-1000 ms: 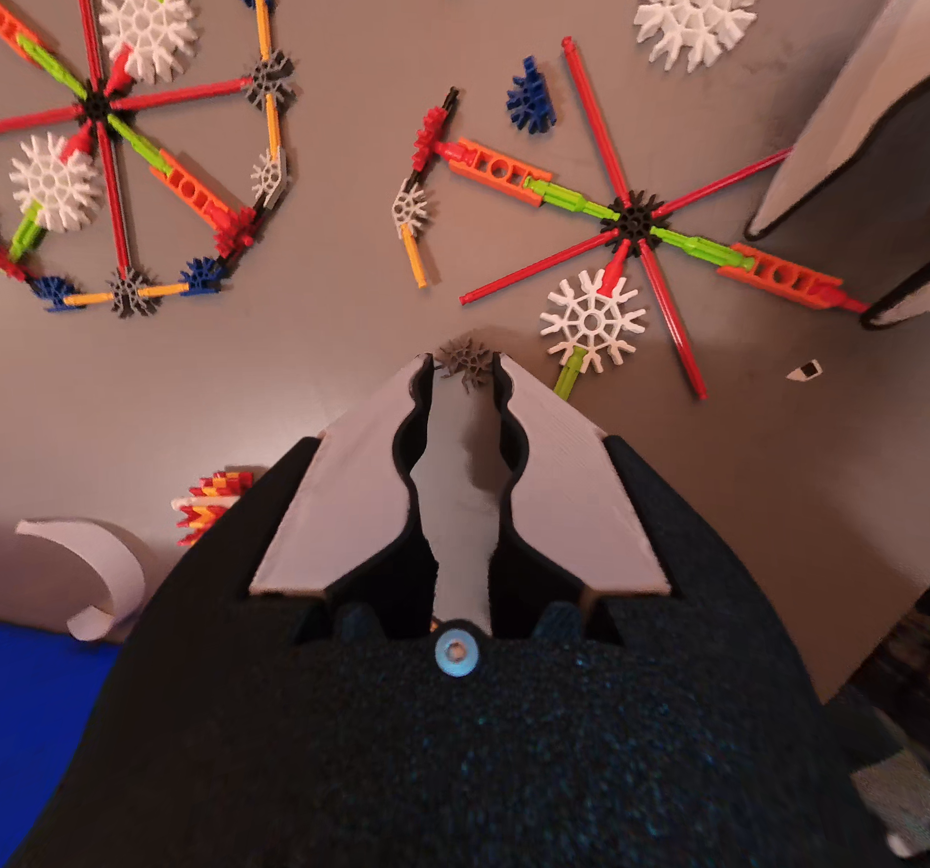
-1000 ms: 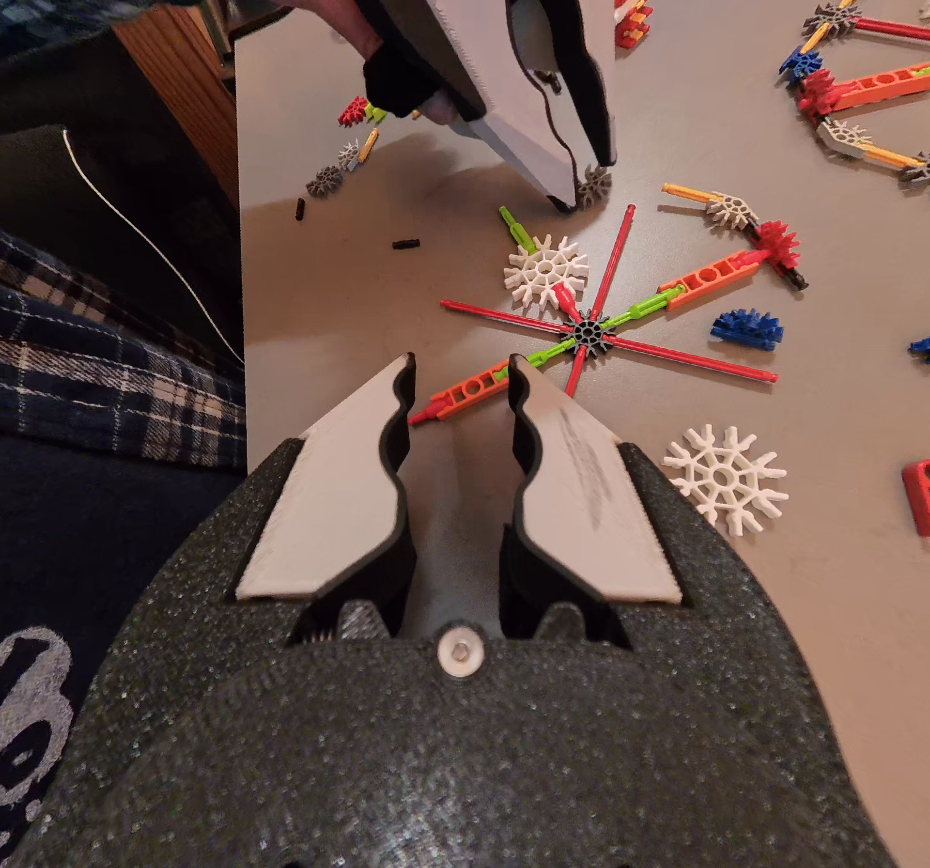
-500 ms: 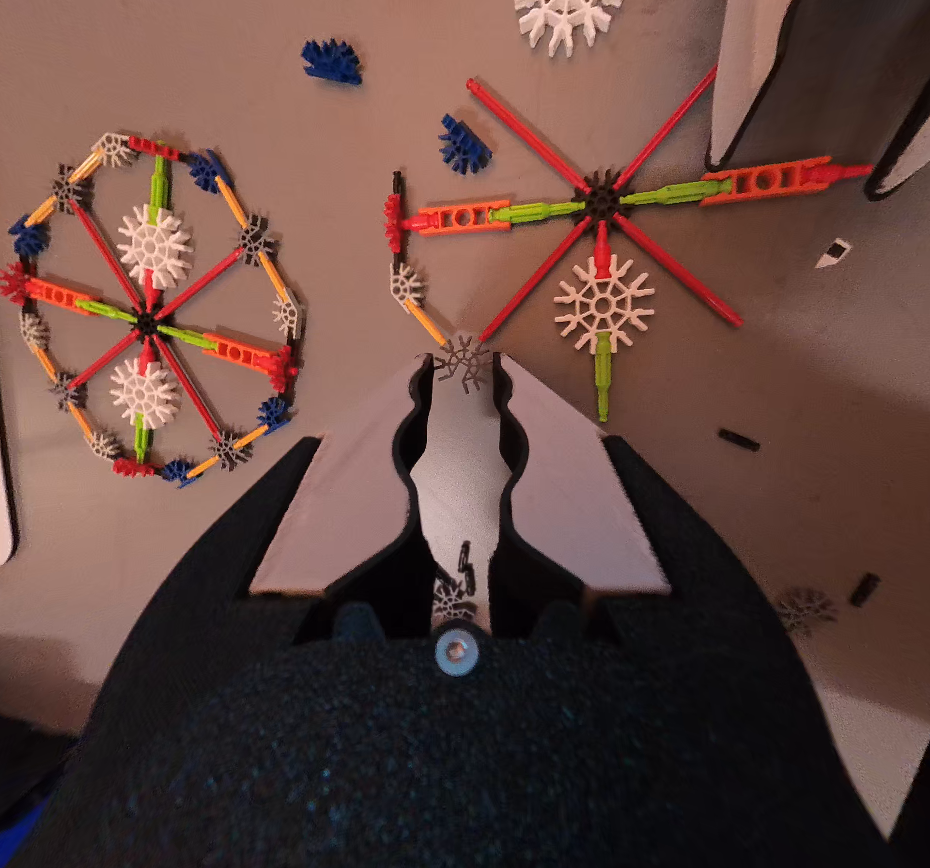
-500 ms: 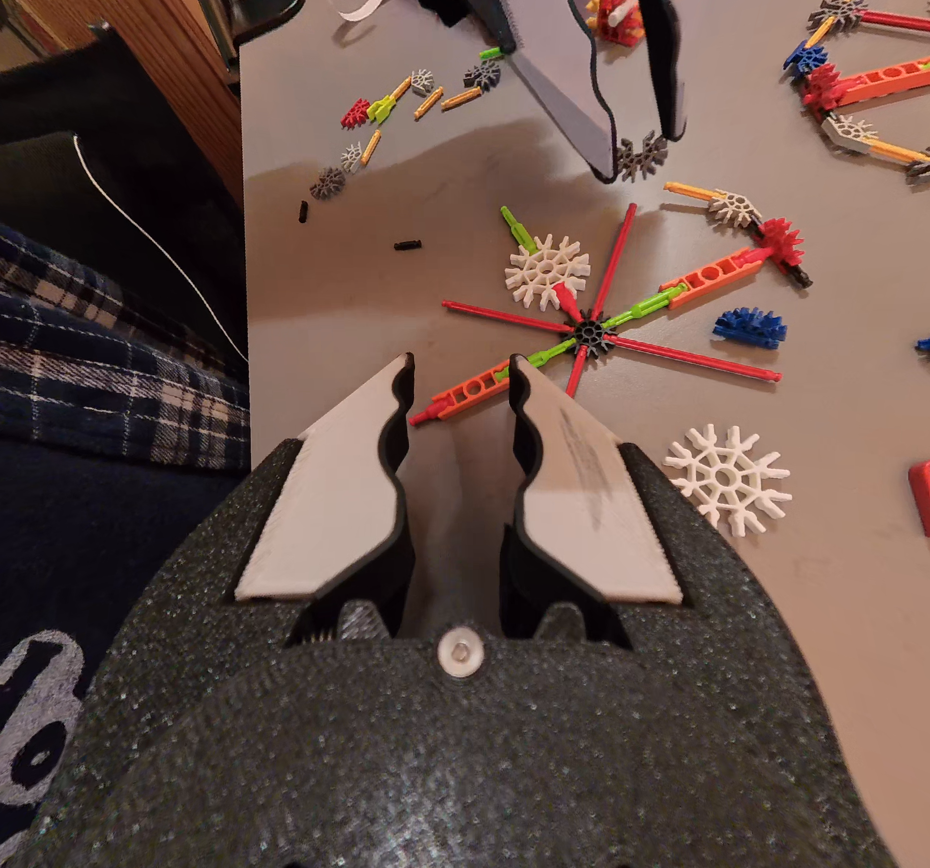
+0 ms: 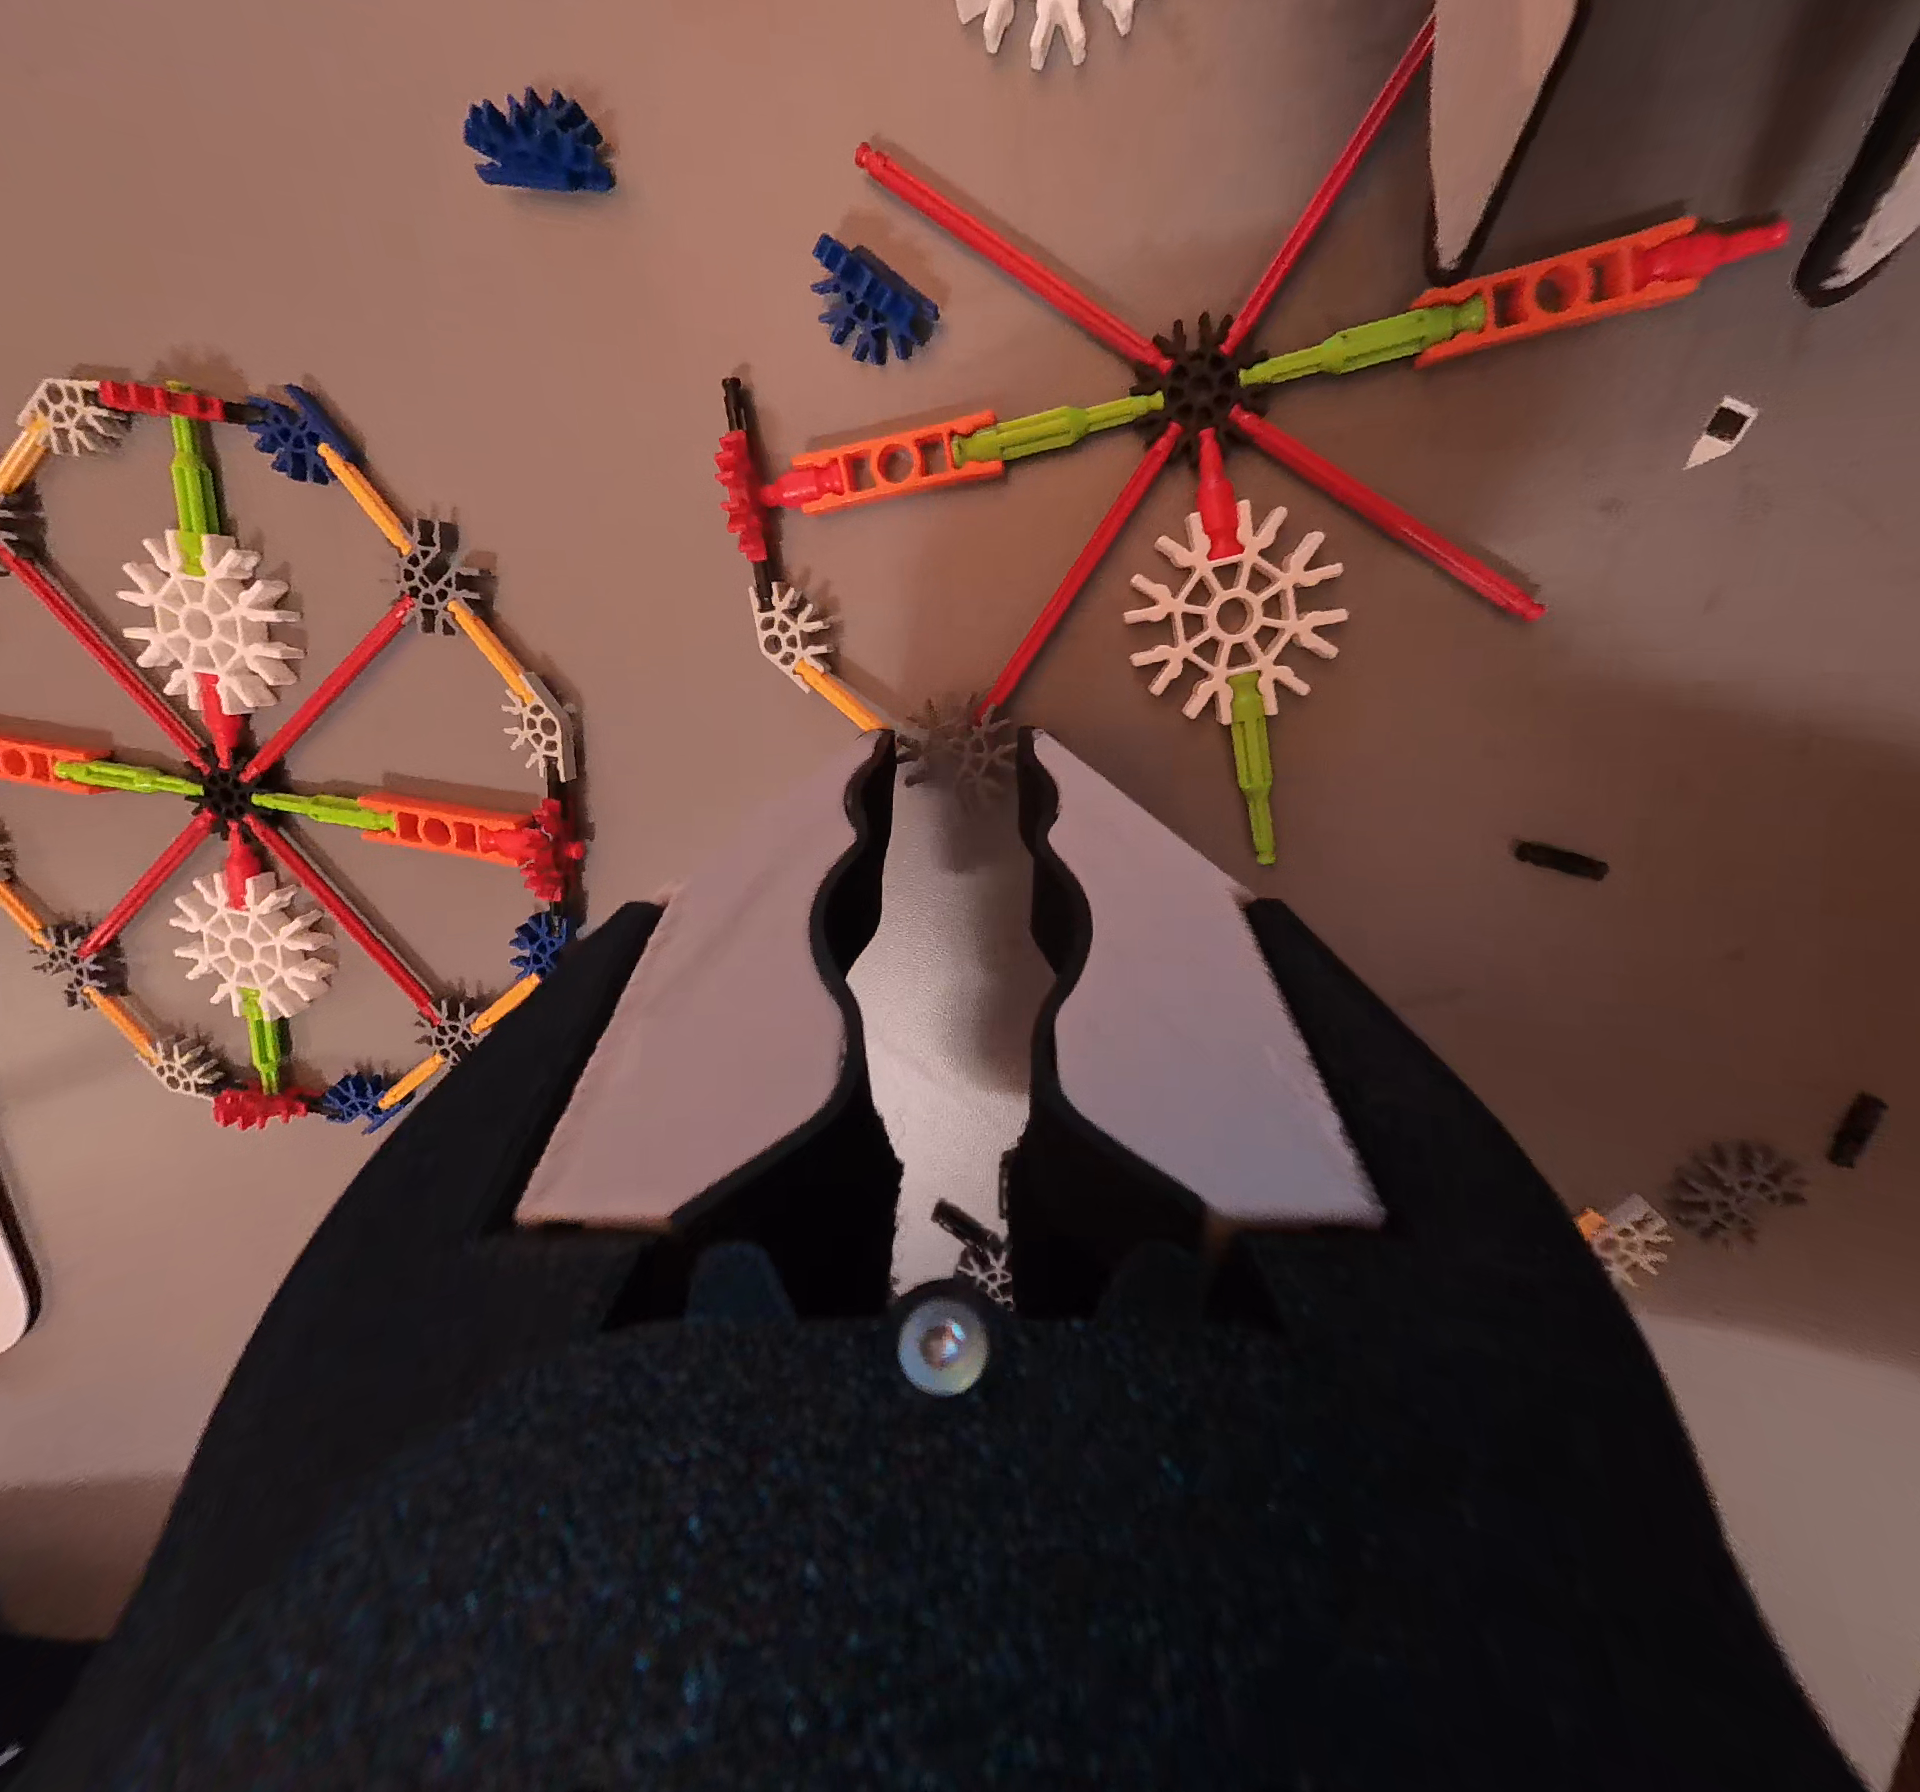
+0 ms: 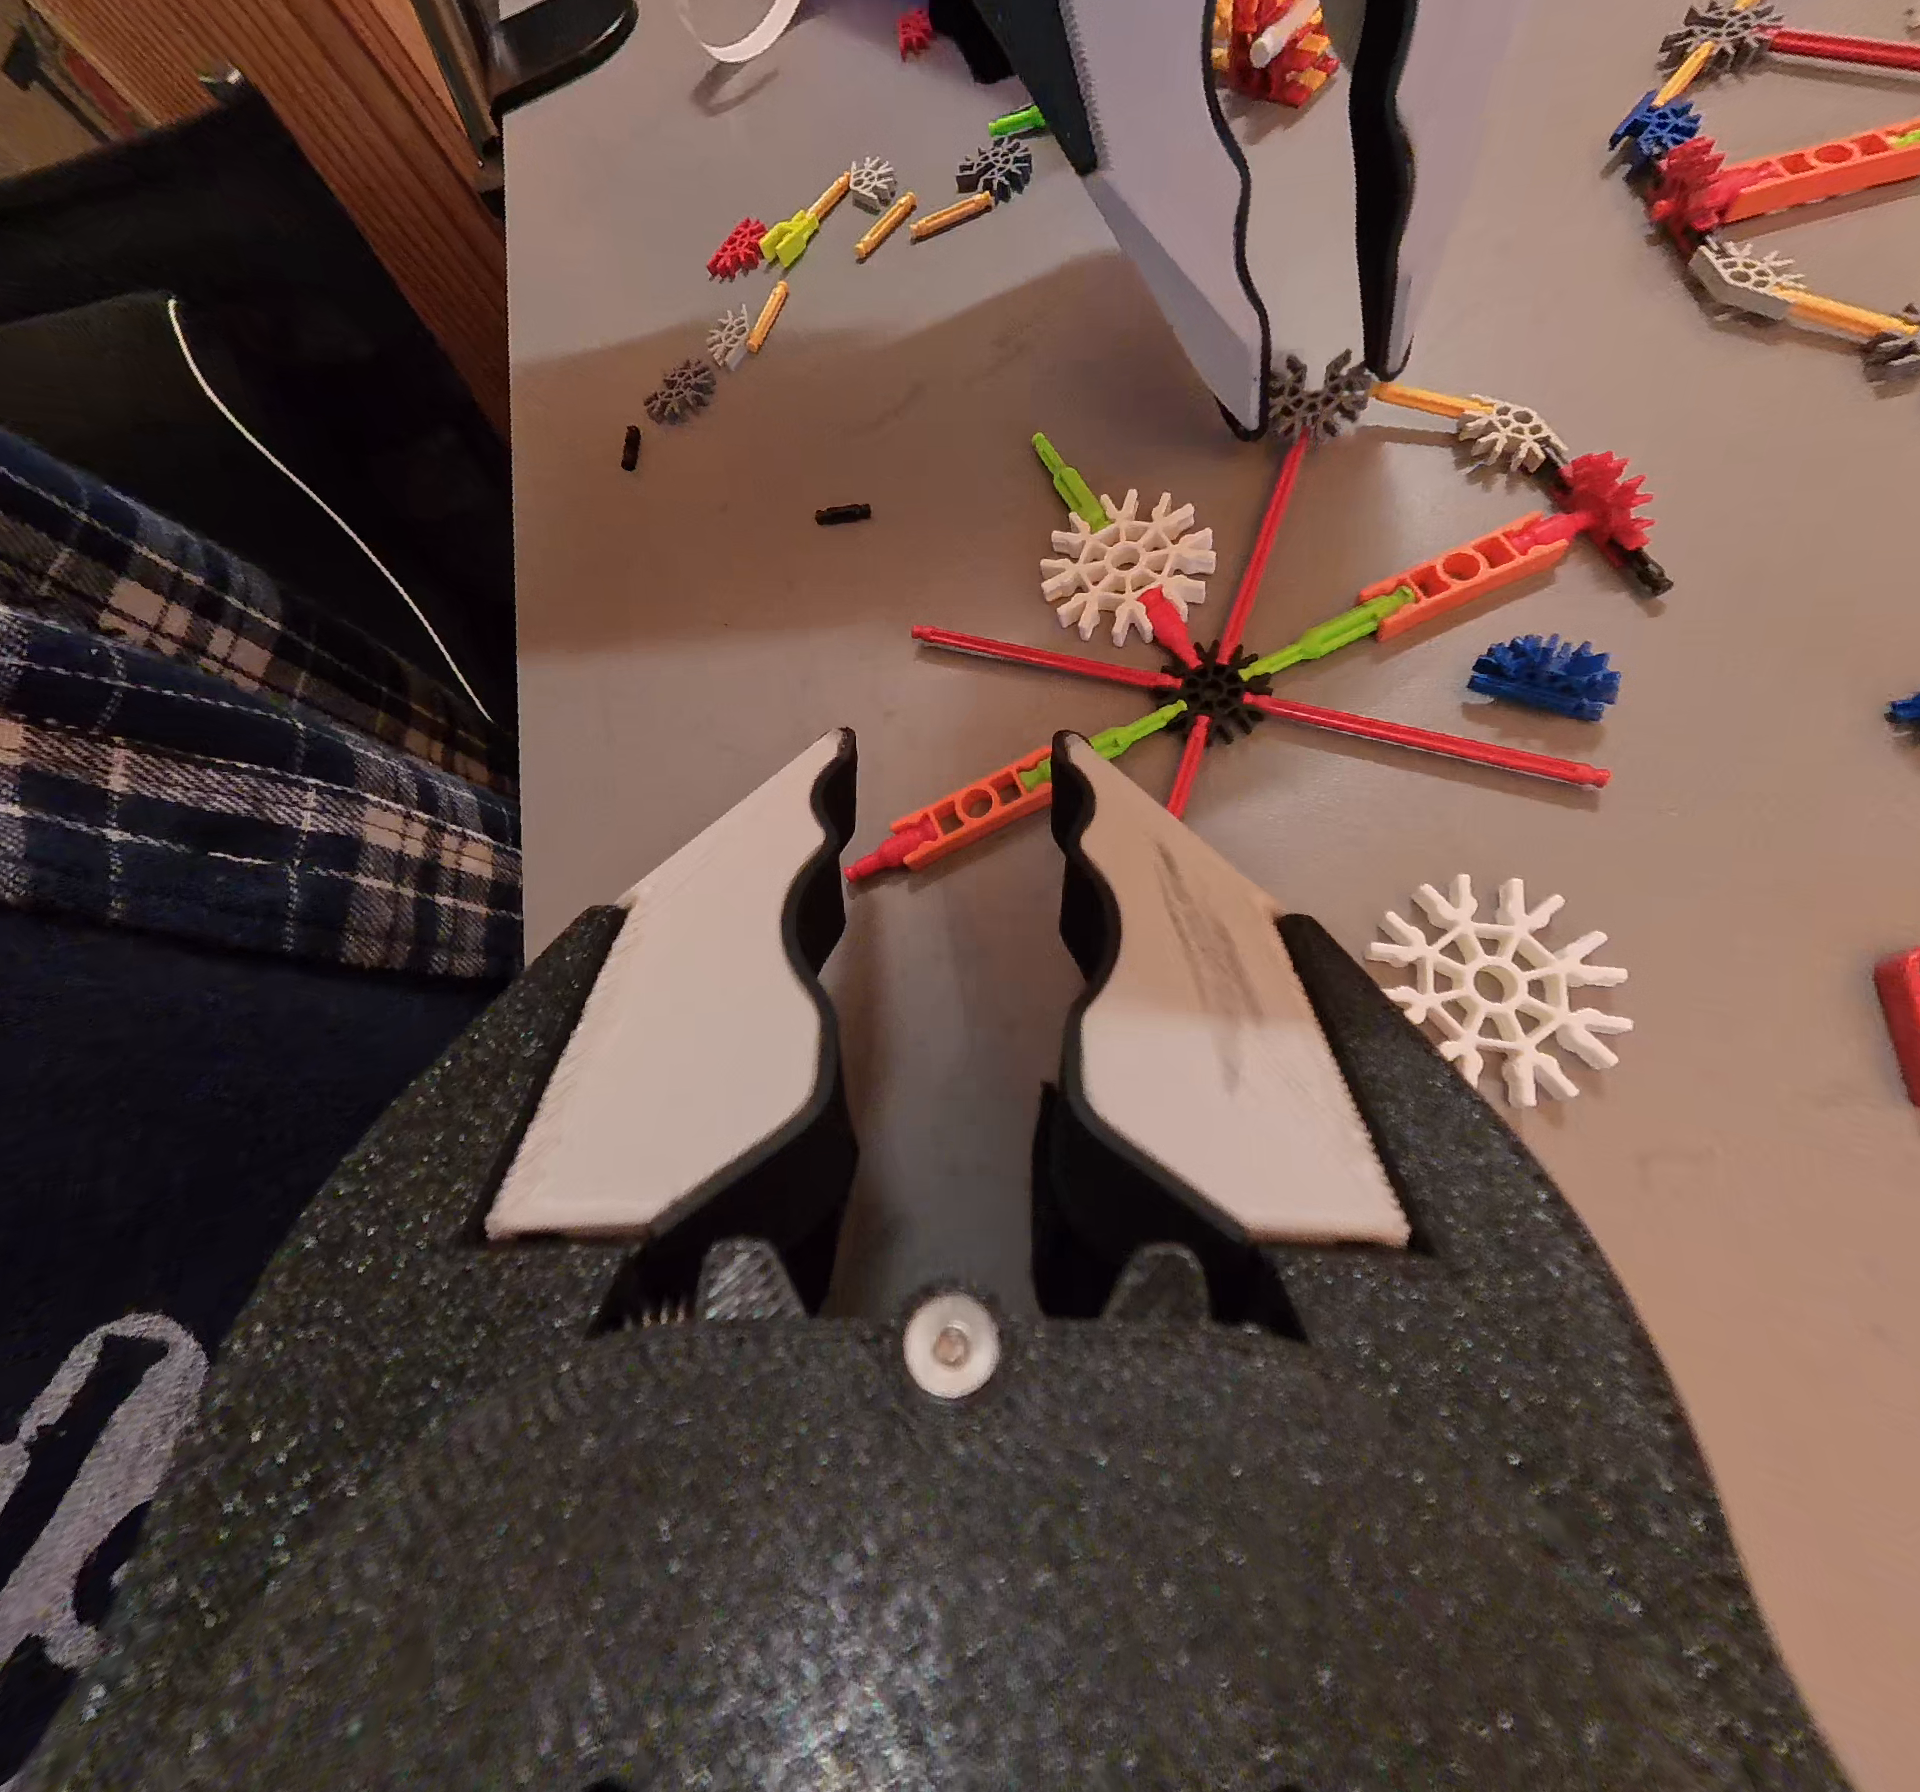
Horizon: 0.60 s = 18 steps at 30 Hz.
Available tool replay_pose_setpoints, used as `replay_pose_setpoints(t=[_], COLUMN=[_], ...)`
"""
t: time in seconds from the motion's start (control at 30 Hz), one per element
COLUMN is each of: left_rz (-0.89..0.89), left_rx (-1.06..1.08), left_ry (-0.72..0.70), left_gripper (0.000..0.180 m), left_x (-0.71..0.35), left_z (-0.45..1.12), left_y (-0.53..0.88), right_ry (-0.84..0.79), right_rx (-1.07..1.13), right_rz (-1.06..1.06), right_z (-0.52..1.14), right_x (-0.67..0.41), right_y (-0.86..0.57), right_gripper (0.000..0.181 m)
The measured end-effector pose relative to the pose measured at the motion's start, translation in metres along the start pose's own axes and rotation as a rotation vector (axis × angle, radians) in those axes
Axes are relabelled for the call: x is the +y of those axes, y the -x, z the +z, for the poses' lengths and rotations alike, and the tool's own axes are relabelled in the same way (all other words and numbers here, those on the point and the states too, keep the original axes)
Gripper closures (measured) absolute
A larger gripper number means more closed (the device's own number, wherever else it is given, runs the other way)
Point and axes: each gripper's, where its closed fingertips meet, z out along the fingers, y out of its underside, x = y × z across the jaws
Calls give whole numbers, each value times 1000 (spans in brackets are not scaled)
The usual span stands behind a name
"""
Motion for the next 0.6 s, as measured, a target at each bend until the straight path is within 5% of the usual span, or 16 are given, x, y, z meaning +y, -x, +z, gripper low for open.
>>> replay_pose_setpoints(t=[0.6], left_rz=[43], left_rx=[43], left_ry=[37], left_gripper=[158], left_x=[2], left_z=[4], left_y=[-1], right_ry=[-122], right_rx=[73], right_rz=[-1], right_z=[-11], right_x=[-32], right_y=[-15], right_gripper=[154])
